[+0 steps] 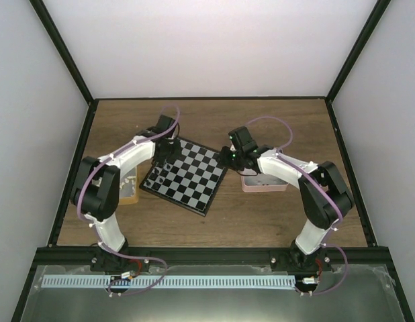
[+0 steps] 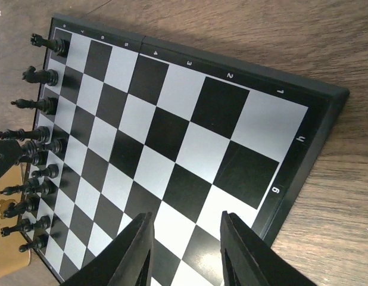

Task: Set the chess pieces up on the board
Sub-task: Place the chess piece on the chessboard.

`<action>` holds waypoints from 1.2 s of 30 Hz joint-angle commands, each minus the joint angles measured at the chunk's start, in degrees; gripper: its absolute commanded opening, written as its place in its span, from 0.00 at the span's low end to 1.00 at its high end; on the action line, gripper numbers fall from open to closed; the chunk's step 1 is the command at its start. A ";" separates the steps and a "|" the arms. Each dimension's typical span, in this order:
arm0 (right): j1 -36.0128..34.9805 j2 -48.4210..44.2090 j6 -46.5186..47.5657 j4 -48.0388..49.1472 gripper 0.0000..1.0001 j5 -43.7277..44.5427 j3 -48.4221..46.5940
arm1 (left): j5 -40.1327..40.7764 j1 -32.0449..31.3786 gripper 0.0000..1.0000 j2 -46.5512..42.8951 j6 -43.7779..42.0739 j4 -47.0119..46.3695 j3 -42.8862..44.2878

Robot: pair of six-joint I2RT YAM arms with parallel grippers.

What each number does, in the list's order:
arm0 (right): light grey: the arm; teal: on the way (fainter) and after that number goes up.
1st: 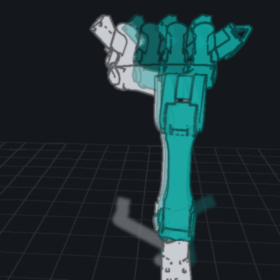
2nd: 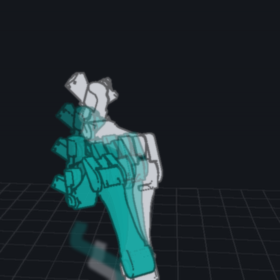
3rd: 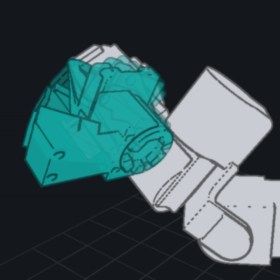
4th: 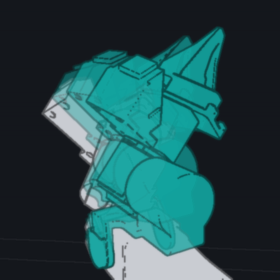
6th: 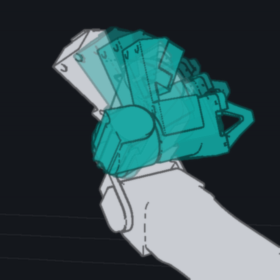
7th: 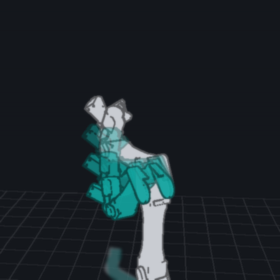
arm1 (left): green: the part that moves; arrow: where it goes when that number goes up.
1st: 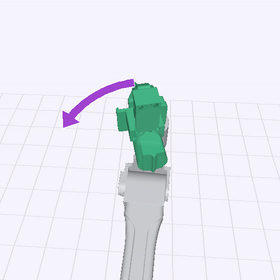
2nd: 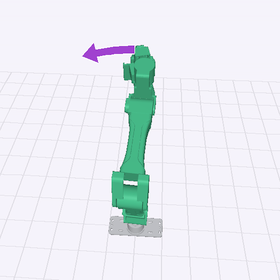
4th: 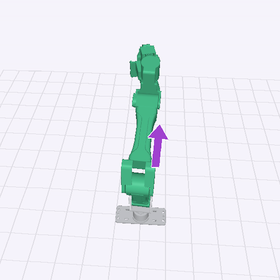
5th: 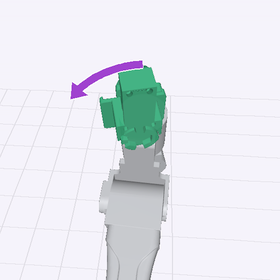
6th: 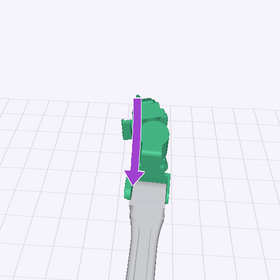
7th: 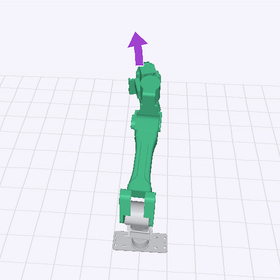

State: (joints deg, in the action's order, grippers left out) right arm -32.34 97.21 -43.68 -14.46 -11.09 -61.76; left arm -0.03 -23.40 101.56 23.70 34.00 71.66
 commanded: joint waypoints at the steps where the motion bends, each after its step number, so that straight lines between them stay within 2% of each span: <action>1: -0.18 -2.64 0.62 0.11 0.32 1.78 0.31 | 3.71 -0.24 0.07 2.26 -1.59 2.90 3.03; 13: -0.20 -2.90 0.62 -0.16 0.32 1.87 -0.03 | 3.90 0.02 0.09 8.65 -2.24 1.47 7.11; 24: -0.25 -3.12 0.57 -0.40 0.32 2.29 -0.03 | 5.12 0.11 0.15 10.55 -2.35 1.35 8.32; 30: -0.19 -3.34 0.53 -0.52 0.32 2.53 -0.07 | 5.29 0.11 0.11 11.21 -2.46 0.74 8.84; 36: -0.19 -3.41 0.52 -0.61 0.32 2.48 0.23 | 5.78 0.12 0.13 12.28 -2.46 0.75 9.73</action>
State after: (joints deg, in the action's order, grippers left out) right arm -32.34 95.57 -43.53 -14.98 -9.72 -61.65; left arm 4.89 -23.40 112.51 21.98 35.11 79.55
